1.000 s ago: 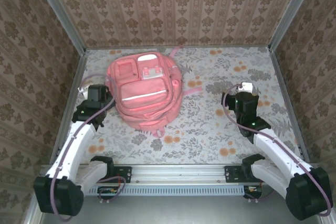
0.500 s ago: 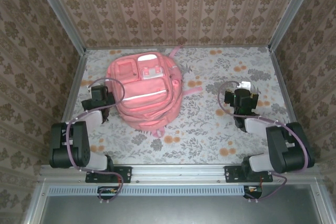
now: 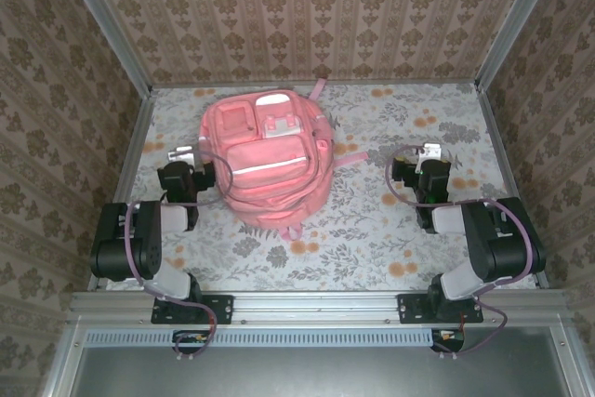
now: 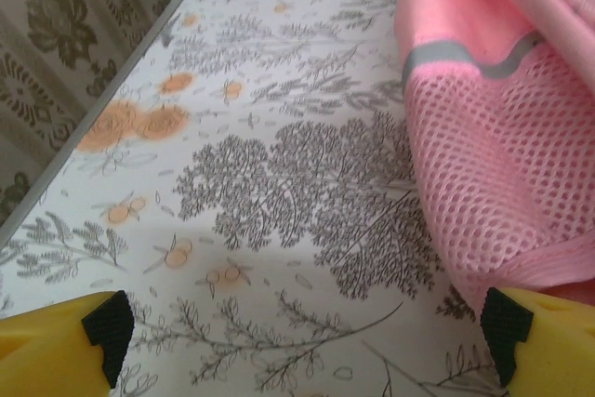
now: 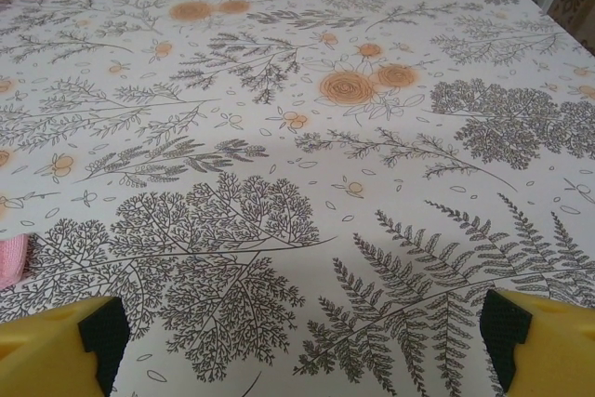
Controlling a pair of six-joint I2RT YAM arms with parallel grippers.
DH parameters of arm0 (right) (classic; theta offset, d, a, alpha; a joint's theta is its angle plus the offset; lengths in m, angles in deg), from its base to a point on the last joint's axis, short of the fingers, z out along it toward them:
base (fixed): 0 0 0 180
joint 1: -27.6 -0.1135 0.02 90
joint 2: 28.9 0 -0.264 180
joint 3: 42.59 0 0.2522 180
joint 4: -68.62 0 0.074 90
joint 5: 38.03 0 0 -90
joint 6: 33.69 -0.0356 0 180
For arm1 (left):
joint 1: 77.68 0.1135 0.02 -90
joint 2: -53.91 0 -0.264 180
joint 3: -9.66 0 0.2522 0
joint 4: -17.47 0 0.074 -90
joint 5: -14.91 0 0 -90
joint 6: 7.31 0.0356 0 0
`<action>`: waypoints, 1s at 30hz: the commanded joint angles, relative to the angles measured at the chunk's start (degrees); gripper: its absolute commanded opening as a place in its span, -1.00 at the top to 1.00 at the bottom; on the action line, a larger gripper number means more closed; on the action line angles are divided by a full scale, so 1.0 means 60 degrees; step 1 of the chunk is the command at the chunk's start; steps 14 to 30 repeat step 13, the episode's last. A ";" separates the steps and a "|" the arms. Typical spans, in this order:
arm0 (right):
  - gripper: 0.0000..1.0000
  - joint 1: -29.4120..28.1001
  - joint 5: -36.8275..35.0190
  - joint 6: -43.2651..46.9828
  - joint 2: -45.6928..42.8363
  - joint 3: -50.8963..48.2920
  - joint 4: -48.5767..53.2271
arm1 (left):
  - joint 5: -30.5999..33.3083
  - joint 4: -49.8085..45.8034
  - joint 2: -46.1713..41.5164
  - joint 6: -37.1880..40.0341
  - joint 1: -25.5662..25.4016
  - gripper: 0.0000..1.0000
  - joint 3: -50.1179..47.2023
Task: Pack the student bag
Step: Reset both arms
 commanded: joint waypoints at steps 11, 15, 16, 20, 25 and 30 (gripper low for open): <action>-1.00 0.0058 0.0376 0.0066 0.0046 0.0171 -0.0414 | -0.0489 0.0655 0.0037 0.0277 -0.0156 -1.00 -0.0022; -0.99 0.0058 0.0375 0.0067 0.0045 0.0166 -0.0414 | -0.0516 0.0668 0.0016 0.0305 -0.0160 -1.00 -0.0035; -0.99 0.0058 0.0375 0.0067 0.0045 0.0166 -0.0414 | -0.0516 0.0668 0.0016 0.0305 -0.0160 -1.00 -0.0035; -0.99 0.0058 0.0375 0.0067 0.0045 0.0166 -0.0414 | -0.0516 0.0668 0.0016 0.0305 -0.0160 -1.00 -0.0035; -0.99 0.0058 0.0375 0.0067 0.0045 0.0166 -0.0414 | -0.0516 0.0668 0.0016 0.0305 -0.0160 -1.00 -0.0035; -0.99 0.0058 0.0375 0.0067 0.0045 0.0166 -0.0414 | -0.0516 0.0668 0.0016 0.0305 -0.0160 -1.00 -0.0035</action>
